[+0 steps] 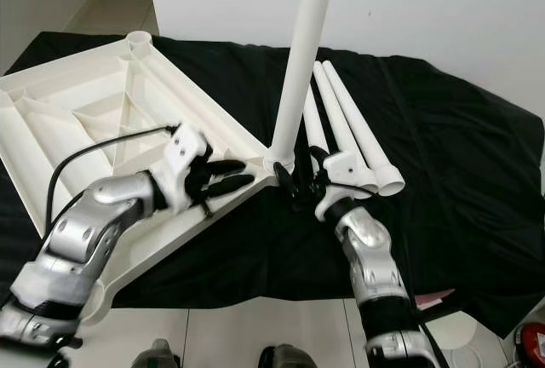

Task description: Building children table

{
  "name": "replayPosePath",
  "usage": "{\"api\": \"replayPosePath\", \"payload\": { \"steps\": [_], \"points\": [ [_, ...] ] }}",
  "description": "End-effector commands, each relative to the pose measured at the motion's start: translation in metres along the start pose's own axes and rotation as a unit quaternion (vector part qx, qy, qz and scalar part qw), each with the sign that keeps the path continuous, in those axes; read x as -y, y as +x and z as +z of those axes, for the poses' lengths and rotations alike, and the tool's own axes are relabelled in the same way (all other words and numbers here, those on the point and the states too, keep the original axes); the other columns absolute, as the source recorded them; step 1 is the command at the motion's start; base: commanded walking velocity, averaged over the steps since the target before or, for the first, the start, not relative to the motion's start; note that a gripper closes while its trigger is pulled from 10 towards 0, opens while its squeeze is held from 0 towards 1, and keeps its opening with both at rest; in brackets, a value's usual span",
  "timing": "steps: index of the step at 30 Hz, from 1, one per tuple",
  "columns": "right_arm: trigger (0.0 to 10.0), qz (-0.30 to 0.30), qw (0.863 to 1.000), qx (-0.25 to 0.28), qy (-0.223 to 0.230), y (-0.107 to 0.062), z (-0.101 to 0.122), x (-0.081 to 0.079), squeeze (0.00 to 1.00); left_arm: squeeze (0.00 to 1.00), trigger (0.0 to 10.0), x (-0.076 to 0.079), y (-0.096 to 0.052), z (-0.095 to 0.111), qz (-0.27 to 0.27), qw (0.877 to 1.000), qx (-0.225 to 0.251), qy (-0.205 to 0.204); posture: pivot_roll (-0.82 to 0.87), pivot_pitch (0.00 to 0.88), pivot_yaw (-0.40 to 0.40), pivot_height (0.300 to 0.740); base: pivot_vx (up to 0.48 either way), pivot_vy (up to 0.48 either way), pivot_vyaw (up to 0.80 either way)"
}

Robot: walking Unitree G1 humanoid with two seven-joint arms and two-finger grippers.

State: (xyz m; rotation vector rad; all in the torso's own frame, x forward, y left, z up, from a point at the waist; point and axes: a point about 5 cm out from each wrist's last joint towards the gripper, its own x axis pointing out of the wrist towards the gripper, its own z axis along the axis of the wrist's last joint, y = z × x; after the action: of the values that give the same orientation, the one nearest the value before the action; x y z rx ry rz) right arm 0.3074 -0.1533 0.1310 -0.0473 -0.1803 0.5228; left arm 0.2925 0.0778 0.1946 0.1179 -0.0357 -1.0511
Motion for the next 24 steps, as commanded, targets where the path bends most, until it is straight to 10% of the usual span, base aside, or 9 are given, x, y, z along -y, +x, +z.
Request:
{"api": "replayPosePath", "payload": {
  "steps": [1,20,21,24],
  "points": [
    [10.0,0.005,1.0,-0.009,-0.001,0.001,-0.004,0.003,0.0,0.0,10.0,-0.005,0.001,-0.004,0.033,0.999,0.001,0.009,0.09,0.0,-0.08,0.74,0.0,0.0,0.0],
    [10.0,0.082,0.996,-0.027,-0.025,0.035,0.001,0.011,0.0,0.0,10.0,0.023,0.008,-0.035,0.019,0.999,0.0,-0.038,0.1,0.0,-0.076,0.74,0.0,0.0,0.0],
    [4.3,0.09,0.995,-0.033,-0.028,0.036,0.0,0.013,0.0,0.0,10.0,0.024,0.006,-0.037,0.013,0.999,-0.004,-0.039,0.1,0.0,-0.08,0.74,0.0,0.0,0.0],
    [4.3,0.11,0.992,-0.048,-0.026,0.035,-0.004,0.015,0.0,0.0,10.0,0.03,0.002,-0.037,-0.016,1.0,-0.007,-0.021,0.11,0.0,-0.085,0.74,0.0,0.0,0.0]
  ]
}}
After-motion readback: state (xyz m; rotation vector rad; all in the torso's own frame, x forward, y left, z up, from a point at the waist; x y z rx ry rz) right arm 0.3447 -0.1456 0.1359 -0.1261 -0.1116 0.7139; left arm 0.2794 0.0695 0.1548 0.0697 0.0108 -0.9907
